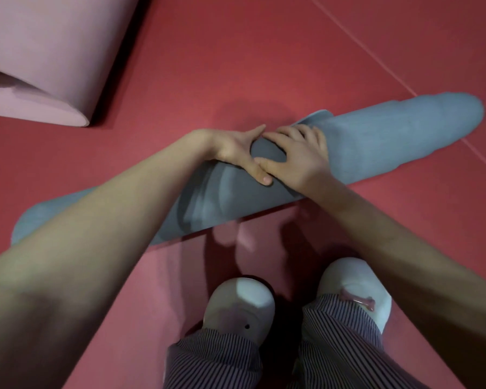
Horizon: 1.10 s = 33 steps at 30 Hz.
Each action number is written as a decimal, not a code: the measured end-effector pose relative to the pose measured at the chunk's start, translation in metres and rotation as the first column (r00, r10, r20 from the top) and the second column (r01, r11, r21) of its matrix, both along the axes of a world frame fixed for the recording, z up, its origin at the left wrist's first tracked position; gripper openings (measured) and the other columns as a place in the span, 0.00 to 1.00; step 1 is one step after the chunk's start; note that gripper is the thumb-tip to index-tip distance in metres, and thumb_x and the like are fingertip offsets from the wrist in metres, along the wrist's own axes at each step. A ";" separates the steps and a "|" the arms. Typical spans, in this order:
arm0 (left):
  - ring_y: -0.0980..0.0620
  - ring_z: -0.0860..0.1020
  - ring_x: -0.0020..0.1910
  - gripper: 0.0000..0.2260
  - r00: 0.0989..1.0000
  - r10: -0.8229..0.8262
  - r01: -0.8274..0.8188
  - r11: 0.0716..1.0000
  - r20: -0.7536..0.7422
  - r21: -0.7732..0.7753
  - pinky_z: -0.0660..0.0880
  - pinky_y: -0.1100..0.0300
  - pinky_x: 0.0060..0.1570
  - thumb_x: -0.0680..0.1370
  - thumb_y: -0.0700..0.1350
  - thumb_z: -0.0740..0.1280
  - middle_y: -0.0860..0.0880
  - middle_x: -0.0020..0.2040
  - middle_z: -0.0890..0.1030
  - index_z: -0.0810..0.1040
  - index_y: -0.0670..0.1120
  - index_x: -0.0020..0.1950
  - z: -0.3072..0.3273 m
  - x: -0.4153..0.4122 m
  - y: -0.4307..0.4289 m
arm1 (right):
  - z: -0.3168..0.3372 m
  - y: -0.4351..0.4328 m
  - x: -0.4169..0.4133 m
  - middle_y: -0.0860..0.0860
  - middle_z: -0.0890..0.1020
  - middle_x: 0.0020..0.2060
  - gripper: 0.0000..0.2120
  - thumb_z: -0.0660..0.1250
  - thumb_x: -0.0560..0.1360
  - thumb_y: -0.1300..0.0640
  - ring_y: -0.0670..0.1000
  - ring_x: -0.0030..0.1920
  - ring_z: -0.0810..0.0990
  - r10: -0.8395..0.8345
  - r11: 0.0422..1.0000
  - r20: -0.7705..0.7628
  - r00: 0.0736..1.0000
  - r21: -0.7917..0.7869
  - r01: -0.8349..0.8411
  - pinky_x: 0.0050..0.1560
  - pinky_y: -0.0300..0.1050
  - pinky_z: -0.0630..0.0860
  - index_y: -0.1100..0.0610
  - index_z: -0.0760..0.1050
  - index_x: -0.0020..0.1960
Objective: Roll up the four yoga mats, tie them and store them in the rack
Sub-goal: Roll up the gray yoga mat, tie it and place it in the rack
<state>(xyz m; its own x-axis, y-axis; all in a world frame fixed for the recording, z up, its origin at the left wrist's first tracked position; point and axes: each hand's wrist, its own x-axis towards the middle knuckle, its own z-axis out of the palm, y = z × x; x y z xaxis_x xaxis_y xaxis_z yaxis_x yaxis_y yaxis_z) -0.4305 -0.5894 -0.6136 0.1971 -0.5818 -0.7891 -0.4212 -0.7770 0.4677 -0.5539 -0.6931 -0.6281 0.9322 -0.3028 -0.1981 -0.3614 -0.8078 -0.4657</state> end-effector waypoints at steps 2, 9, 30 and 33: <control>0.54 0.56 0.75 0.56 0.994 0.105 -0.106 0.992 -0.017 -0.064 0.54 0.64 0.70 0.62 0.60 0.75 0.53 0.78 0.54 0.44 0.51 0.79 -0.008 0.002 0.005 | 0.002 0.009 -0.007 0.52 0.77 0.59 0.32 0.57 0.68 0.37 0.53 0.64 0.70 -0.217 0.965 0.247 0.944 0.202 0.169 0.70 0.47 0.54 0.56 0.74 0.64; 0.53 0.80 0.53 0.35 0.971 0.214 -0.221 0.974 -0.107 -0.054 0.76 0.57 0.52 0.57 0.58 0.76 0.53 0.56 0.79 0.71 0.54 0.62 -0.009 0.011 0.003 | -0.008 0.032 -0.039 0.54 0.62 0.66 0.44 0.75 0.66 0.43 0.54 0.66 0.65 -0.907 -0.032 -0.376 0.191 0.512 0.858 0.67 0.46 0.62 0.57 0.55 0.71; 0.49 0.82 0.54 0.33 0.858 0.394 -0.468 0.863 -0.329 -0.190 0.77 0.57 0.54 0.57 0.58 0.77 0.49 0.56 0.83 0.79 0.52 0.61 0.014 -0.010 -0.005 | -0.004 0.009 -0.036 0.53 0.80 0.59 0.36 0.79 0.60 0.43 0.56 0.55 0.82 -0.732 -0.411 -0.504 0.459 0.863 0.294 0.51 0.68 0.76 0.50 0.71 0.63; 0.55 0.74 0.64 0.48 0.873 0.365 -0.457 0.844 -0.323 -0.282 0.69 0.60 0.63 0.60 0.53 0.77 0.55 0.69 0.70 0.60 0.52 0.77 0.049 -0.009 -0.015 | 0.028 -0.007 -0.030 0.52 0.81 0.58 0.28 0.75 0.68 0.49 0.55 0.55 0.82 -0.762 -0.343 -0.415 0.497 0.910 0.234 0.52 0.65 0.77 0.50 0.69 0.64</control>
<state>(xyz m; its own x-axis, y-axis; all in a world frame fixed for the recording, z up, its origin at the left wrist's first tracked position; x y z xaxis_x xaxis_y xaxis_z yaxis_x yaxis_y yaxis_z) -0.4391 -0.6046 -0.5646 0.3043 -0.7292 -0.6128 0.0664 -0.6256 0.7773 -0.5840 -0.6996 -0.5997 0.5581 -0.4978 -0.6639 0.0207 0.8081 -0.5886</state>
